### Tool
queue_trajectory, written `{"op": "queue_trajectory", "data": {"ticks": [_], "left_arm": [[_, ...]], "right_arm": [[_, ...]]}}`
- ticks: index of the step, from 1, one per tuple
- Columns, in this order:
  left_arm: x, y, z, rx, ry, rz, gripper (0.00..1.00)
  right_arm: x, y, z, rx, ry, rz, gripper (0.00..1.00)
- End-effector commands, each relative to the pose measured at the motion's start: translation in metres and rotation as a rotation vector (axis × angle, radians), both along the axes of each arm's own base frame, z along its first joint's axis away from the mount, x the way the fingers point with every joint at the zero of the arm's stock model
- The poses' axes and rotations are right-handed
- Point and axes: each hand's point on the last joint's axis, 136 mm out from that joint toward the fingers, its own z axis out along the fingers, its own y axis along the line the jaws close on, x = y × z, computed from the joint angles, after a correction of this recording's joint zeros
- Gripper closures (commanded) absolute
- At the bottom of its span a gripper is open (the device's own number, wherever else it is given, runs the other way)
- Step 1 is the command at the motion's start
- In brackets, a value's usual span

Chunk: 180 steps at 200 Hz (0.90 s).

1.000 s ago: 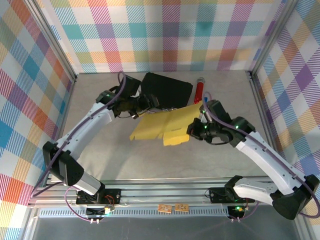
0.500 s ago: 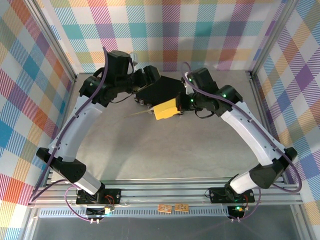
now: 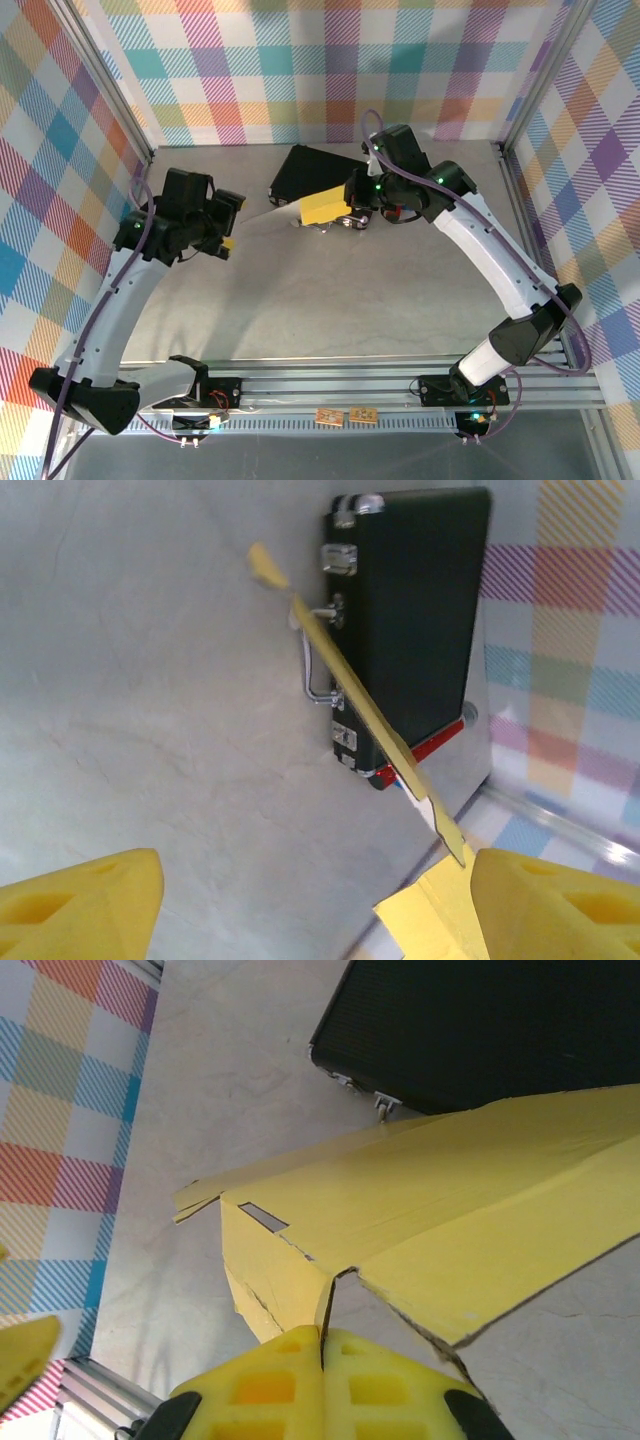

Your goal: Fold the paper box

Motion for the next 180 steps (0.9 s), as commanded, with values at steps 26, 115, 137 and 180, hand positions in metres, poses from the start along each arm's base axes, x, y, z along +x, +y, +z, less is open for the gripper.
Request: {"op": "queue_trajectory", "data": {"ticks": [26, 115, 137, 180], "left_arm": [[0.052, -0.029, -0.002, -0.331, 0.049, 0.221, 0.16], [0.091, -0.09, -0.037, -0.444, 0.121, 0.154, 0.23], [0.096, -0.101, -0.043, -0.457, 0.119, 0.126, 0.43], [0.09, -0.098, -0.045, -0.482, 0.097, 0.139, 1.0]], "right_arm": [[0.002, 0.009, 0.012, 0.069, 0.006, 0.014, 1.0], [-0.001, 0.014, 0.015, 0.101, 0.015, 0.03, 1.0], [-0.002, 0.014, 0.014, 0.103, 0.022, 0.031, 1.0], [0.002, 0.012, 0.013, 0.142, 0.066, 0.008, 1.0]]}}
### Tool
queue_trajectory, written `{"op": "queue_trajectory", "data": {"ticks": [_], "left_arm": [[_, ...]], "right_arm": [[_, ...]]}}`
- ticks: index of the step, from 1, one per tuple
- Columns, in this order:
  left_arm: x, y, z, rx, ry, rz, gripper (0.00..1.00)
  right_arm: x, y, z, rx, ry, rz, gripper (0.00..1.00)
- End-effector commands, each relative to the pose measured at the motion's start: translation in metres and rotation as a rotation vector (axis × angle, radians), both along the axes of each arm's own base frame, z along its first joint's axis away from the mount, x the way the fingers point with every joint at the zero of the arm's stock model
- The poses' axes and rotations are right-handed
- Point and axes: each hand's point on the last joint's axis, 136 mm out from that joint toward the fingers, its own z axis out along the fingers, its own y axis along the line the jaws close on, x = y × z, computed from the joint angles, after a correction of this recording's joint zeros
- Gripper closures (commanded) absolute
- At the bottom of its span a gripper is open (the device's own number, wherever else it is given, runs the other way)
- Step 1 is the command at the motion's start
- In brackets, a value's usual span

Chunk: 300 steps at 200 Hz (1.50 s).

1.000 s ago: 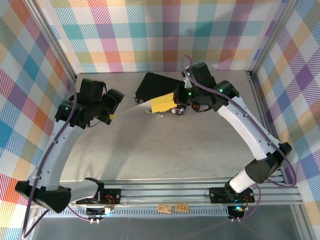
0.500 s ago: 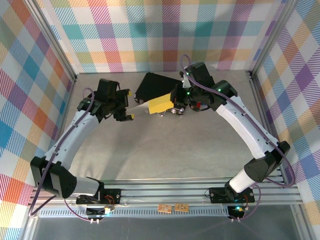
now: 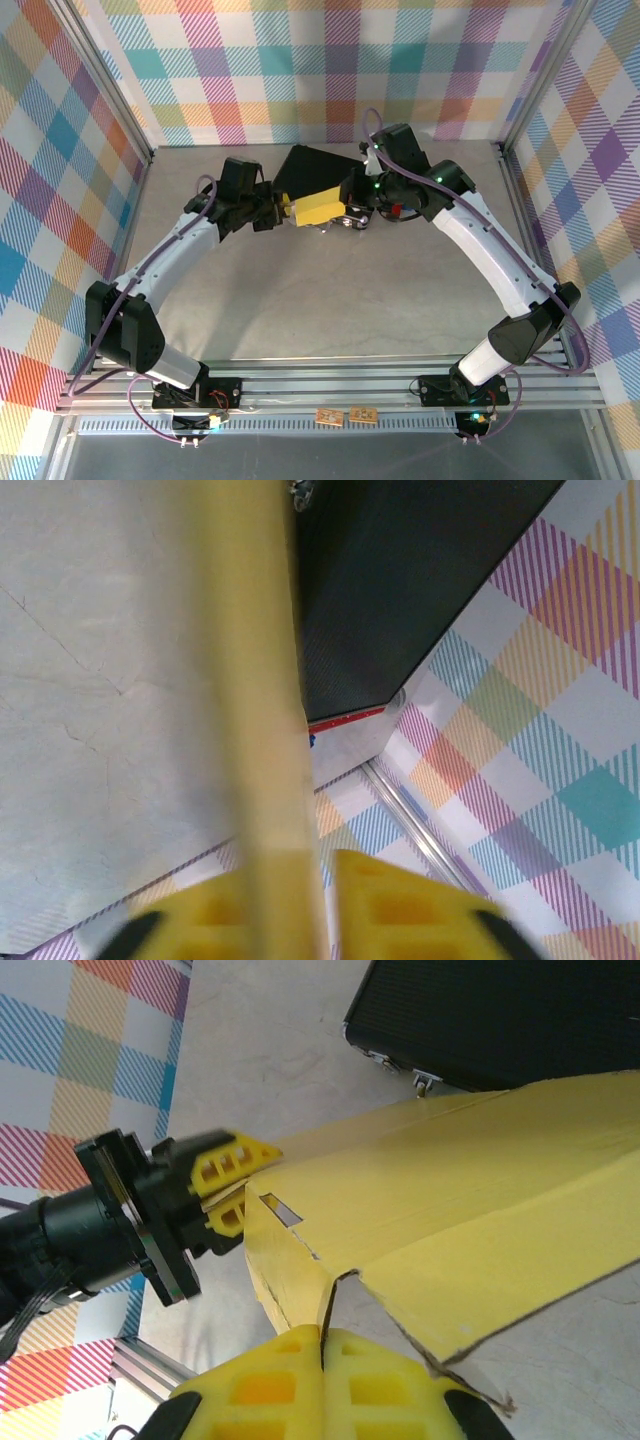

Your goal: Fold the paper box

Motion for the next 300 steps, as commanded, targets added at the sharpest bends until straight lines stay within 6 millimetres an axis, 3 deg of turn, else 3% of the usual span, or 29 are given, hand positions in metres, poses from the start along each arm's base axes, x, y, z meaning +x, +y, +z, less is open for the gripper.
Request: {"op": "queue_trajectory", "data": {"ticks": [1, 15, 36, 44, 60, 84, 130, 154, 187, 238, 263, 300], "left_arm": [[-0.003, -0.003, 0.011, -0.052, -0.043, 0.007, 1.0], [-0.004, -0.001, 0.01, -0.065, -0.05, 0.024, 1.0], [-0.002, 0.003, 0.014, -0.09, -0.071, 0.06, 1.0], [-0.001, 0.004, 0.015, -0.094, -0.069, 0.065, 1.0], [0.0, 0.005, 0.019, -0.102, -0.073, 0.065, 1.0], [0.0, 0.003, 0.018, -0.109, -0.066, 0.056, 1.0], [-0.001, 0.002, 0.014, -0.111, -0.054, 0.049, 1.0], [0.005, 0.002, 0.023, -0.127, -0.091, 0.05, 1.0], [0.006, 0.005, 0.023, -0.126, -0.092, 0.051, 1.0], [0.006, 0.007, 0.024, -0.124, -0.091, 0.044, 1.0], [0.007, 0.007, 0.025, -0.124, -0.091, 0.036, 1.0], [0.005, 0.006, 0.027, -0.127, -0.098, 0.028, 1.0]], "right_arm": [[0.007, 0.003, 0.011, 0.066, 0.014, -0.011, 1.0], [0.009, 0.001, 0.012, 0.103, 0.057, -0.031, 0.99], [0.01, -0.01, 0.018, 0.173, 0.133, -0.089, 0.52], [0.01, -0.017, 0.02, 0.201, 0.151, -0.123, 0.41], [0.01, -0.033, 0.022, 0.276, 0.183, -0.197, 0.31], [0.017, -0.051, 0.012, 0.423, 0.288, -0.322, 0.24], [0.039, -0.056, -0.022, 0.632, 0.483, -0.5, 0.27], [0.025, -0.061, -0.049, 0.631, 0.617, -0.58, 0.3], [0.007, -0.09, -0.062, 0.654, 0.58, -0.726, 0.3], [0.01, -0.07, -0.075, 0.694, 0.644, -0.691, 0.3], [0.023, -0.063, -0.074, 0.748, 0.626, -0.697, 0.41], [0.047, -0.053, -0.069, 0.809, 0.621, -0.697, 0.71]]}}
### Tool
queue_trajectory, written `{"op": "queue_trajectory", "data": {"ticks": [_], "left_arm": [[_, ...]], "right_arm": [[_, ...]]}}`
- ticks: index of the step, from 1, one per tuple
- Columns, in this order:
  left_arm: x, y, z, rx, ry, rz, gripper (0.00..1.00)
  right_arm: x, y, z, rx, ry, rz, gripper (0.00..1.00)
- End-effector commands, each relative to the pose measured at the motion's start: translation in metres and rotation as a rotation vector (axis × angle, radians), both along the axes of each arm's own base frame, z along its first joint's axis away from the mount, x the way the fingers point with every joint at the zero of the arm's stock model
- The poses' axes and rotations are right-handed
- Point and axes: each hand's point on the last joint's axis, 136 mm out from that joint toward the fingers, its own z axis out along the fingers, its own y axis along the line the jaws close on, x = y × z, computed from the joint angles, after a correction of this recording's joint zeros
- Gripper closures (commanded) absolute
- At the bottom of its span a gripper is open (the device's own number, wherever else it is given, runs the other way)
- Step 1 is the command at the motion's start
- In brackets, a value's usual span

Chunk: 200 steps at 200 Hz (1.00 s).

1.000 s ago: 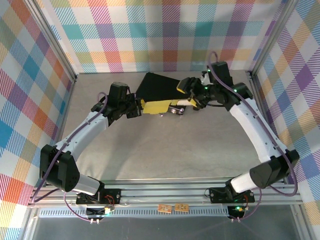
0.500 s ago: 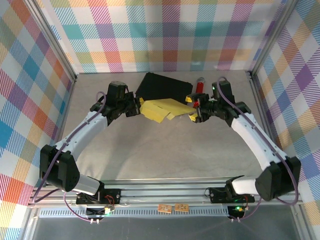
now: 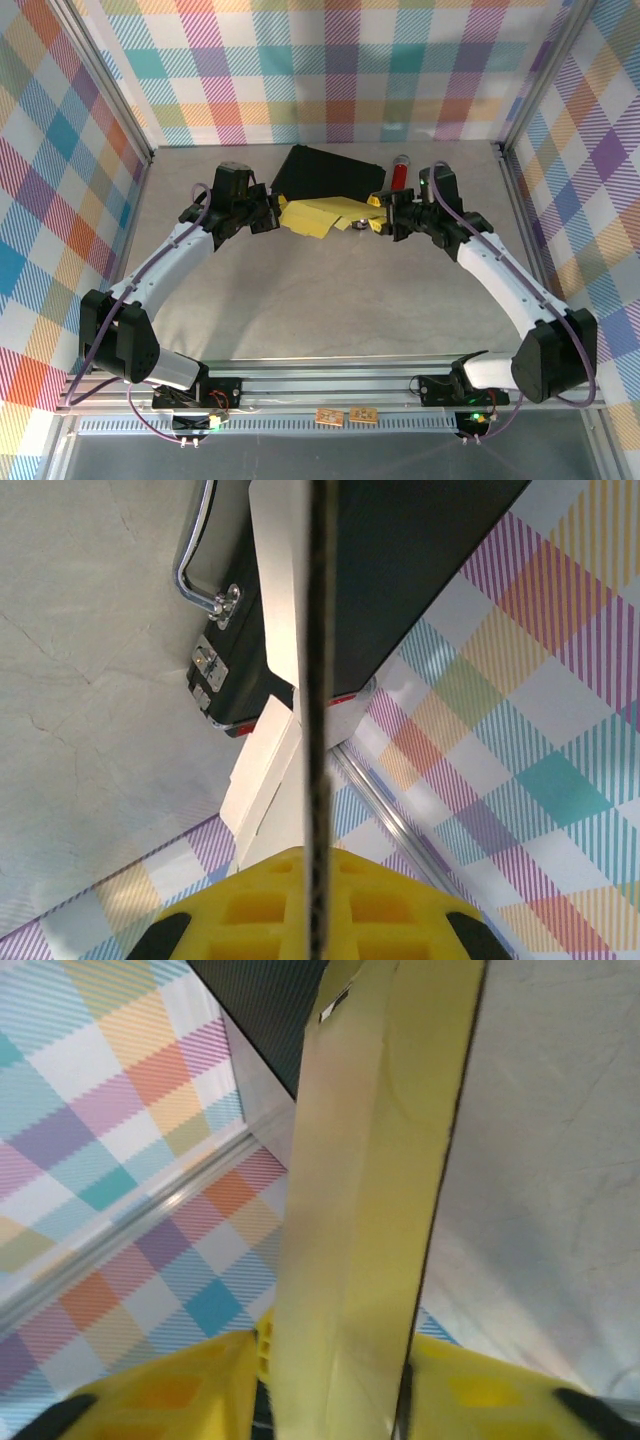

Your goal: Fold the paper box

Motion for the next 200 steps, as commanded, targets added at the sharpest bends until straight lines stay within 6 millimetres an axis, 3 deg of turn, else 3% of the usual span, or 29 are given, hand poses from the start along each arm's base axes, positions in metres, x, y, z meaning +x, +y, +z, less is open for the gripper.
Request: {"op": "queue_trajectory", "data": {"ticks": [1, 28, 48, 76, 85, 95, 131, 178, 200], "left_arm": [[0.002, -0.004, 0.023, -0.057, -0.049, -0.01, 1.0], [0.0, -0.004, 0.022, -0.058, -0.048, -0.017, 1.0], [-0.003, 0.001, 0.024, -0.031, -0.055, -0.032, 1.0], [-0.019, 0.033, 0.041, 0.145, -0.076, -0.089, 0.42], [-0.027, 0.046, 0.044, 0.206, -0.067, -0.102, 0.29], [-0.036, 0.06, 0.045, 0.254, -0.055, -0.108, 0.22], [-0.063, 0.093, 0.033, 0.352, -0.006, -0.112, 0.19], [-0.086, 0.108, 0.029, 0.455, 0.044, -0.156, 0.2], [-0.091, 0.11, 0.027, 0.465, 0.064, -0.166, 0.21]], "right_arm": [[0.02, 0.009, 0.015, 0.07, -0.038, -0.036, 0.72], [0.026, 0.009, 0.02, 0.057, -0.048, -0.068, 1.0], [0.027, -0.001, 0.029, 0.028, -0.07, -0.122, 1.0], [0.012, -0.033, 0.054, -0.119, -0.083, -0.21, 1.0], [0.002, -0.045, 0.061, -0.189, -0.071, -0.223, 1.0], [-0.008, -0.057, 0.069, -0.251, -0.066, -0.231, 1.0], [-0.042, -0.084, 0.087, -0.372, -0.032, -0.242, 1.0], [-0.106, -0.141, 0.105, -0.62, 0.203, -0.334, 1.0], [-0.113, -0.151, 0.124, -0.701, 0.256, -0.337, 1.0]]}}
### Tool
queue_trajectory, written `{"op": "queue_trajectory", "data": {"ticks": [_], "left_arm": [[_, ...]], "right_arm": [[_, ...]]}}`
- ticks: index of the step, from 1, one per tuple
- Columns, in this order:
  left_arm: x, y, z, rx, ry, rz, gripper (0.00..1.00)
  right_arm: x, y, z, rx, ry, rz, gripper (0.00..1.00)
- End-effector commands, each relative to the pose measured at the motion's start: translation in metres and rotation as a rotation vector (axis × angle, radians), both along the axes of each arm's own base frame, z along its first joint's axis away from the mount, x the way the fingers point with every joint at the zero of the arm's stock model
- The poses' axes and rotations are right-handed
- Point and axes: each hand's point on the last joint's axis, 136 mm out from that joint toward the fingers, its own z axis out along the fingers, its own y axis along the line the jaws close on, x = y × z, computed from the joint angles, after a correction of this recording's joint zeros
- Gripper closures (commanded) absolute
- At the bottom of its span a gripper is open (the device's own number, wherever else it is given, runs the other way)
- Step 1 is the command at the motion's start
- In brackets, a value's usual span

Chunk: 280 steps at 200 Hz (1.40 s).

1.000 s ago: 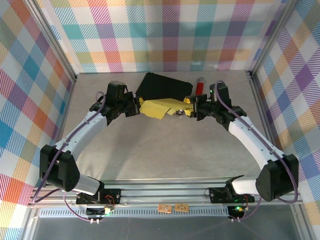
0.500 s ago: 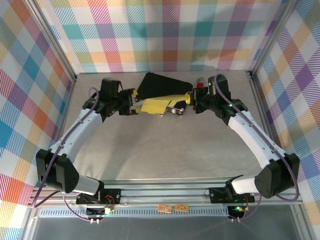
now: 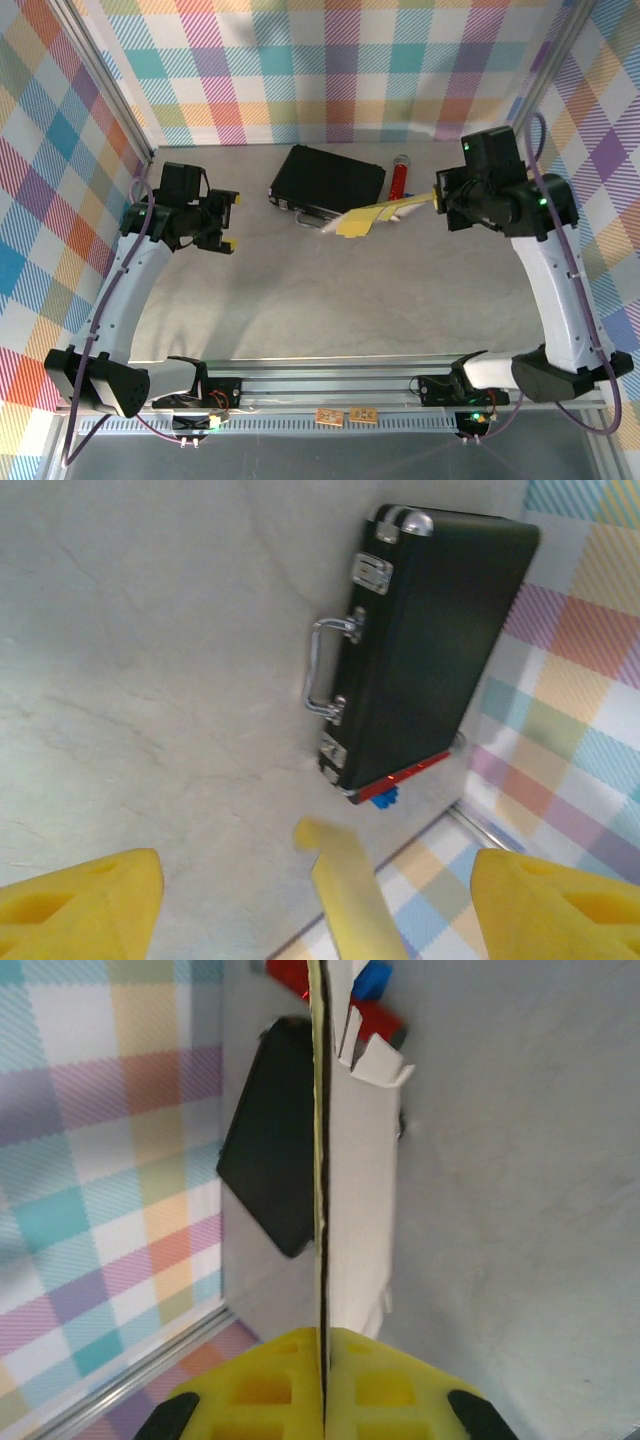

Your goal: Fold the paper box

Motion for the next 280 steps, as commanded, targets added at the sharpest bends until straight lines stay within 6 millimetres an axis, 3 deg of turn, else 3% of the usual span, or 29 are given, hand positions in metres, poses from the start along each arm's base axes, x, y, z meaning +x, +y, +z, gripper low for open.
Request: {"op": "queue_trajectory", "data": {"ticks": [1, 14, 32, 59, 85, 103, 125, 155, 187, 220, 230, 259, 280], "left_arm": [[-0.015, 0.009, -0.002, 0.056, 0.044, -0.023, 0.21], [-0.018, 0.009, -0.003, 0.056, 0.057, -0.025, 0.22], [-0.021, 0.009, -0.006, 0.054, 0.072, -0.028, 0.22], [-0.022, 0.006, -0.008, 0.049, 0.076, -0.05, 0.24], [-0.004, -0.003, 0.006, 0.078, -0.032, -0.164, 0.28], [0.014, -0.026, 0.033, 0.112, -0.151, -0.337, 0.33], [0.019, -0.061, 0.057, 0.181, -0.213, -0.517, 0.33], [0.024, -0.109, 0.07, 0.033, -0.252, -0.472, 0.3], [0.031, -0.138, 0.086, -0.057, -0.333, -0.4, 0.31], [0.033, -0.167, 0.1, -0.015, -0.438, -0.605, 0.4], [0.03, -0.173, 0.101, 0.076, -0.494, -0.724, 0.43], [0.02, -0.158, 0.076, 0.472, -0.568, -1.017, 0.49], [0.013, -0.161, 0.061, 0.701, -0.676, -1.185, 0.46]], "right_arm": [[-0.039, -0.034, -0.012, -0.19, 0.219, -0.054, 1.0], [-0.027, -0.027, -0.005, -0.201, 0.196, -0.014, 1.0], [-0.006, -0.017, -0.016, -0.221, 0.229, -0.003, 1.0], [0.034, 0.005, -0.061, -0.301, 0.375, 0.061, 1.0], [0.061, 0.025, -0.103, -0.362, 0.478, 0.096, 1.0], [0.076, 0.041, -0.115, -0.362, 0.478, 0.113, 1.0], [0.095, 0.057, -0.122, -0.341, 0.451, 0.126, 1.0], [0.124, 0.083, -0.123, -0.31, 0.335, 0.176, 1.0], [0.123, 0.093, -0.126, -0.303, 0.331, 0.199, 1.0], [0.125, 0.109, -0.146, -0.282, 0.336, 0.276, 1.0], [0.126, 0.114, -0.152, -0.267, 0.337, 0.296, 1.0], [0.124, 0.122, -0.161, -0.237, 0.358, 0.323, 1.0], [0.119, 0.127, -0.168, -0.215, 0.387, 0.338, 1.0]]}}
